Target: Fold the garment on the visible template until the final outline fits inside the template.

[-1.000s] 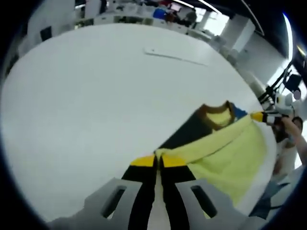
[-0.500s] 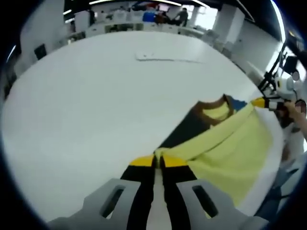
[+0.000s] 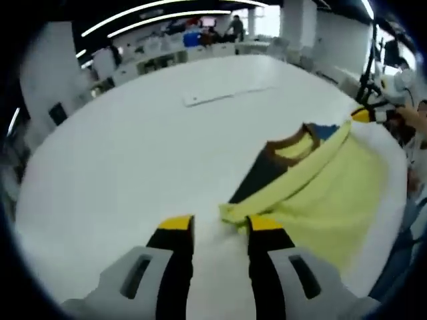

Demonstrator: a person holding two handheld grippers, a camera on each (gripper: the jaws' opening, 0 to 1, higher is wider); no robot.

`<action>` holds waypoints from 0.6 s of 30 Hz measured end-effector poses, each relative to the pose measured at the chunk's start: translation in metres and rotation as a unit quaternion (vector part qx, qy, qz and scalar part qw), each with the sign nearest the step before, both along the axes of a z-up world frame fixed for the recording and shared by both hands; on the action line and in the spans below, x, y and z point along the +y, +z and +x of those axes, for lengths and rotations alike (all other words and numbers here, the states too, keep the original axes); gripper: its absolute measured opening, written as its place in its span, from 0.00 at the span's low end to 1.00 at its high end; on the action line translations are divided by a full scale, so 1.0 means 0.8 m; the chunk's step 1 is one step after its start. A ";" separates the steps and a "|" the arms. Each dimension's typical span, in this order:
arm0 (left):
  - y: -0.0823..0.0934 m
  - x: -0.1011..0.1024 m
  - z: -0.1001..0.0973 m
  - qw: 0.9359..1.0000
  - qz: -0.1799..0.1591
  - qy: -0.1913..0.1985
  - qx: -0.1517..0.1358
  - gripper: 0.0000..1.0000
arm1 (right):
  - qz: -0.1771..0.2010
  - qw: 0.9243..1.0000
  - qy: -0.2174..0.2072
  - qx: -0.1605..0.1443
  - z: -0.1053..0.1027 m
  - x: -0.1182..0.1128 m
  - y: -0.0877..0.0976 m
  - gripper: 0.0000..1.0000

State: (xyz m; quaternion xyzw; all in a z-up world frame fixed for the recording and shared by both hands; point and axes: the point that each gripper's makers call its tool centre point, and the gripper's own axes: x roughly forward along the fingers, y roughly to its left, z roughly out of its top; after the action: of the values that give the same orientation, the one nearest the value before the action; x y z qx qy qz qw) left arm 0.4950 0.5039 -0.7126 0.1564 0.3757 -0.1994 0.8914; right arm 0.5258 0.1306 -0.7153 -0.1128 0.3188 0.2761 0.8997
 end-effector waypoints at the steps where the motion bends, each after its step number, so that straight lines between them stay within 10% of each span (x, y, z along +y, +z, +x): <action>1: -0.001 -0.001 -0.003 1.000 0.009 -0.014 0.006 0.28 | -0.010 1.000 0.010 -0.005 -0.001 0.000 0.000 0.15; 7: 0.005 -0.014 -0.004 0.993 0.059 -0.102 -0.002 0.31 | -0.053 0.994 0.088 -0.035 -0.011 0.017 0.003 0.21; 18: 0.011 -0.030 0.002 0.973 0.113 -0.199 -0.009 0.38 | -0.202 0.951 0.217 -0.092 -0.014 0.032 -0.010 0.28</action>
State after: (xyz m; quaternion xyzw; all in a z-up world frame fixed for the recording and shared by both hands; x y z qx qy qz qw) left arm 0.4970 0.4800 -0.7042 0.3301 0.3489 -0.3277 0.8136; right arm 0.5144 0.1559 -0.7232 -0.3837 0.2518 0.3827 0.8018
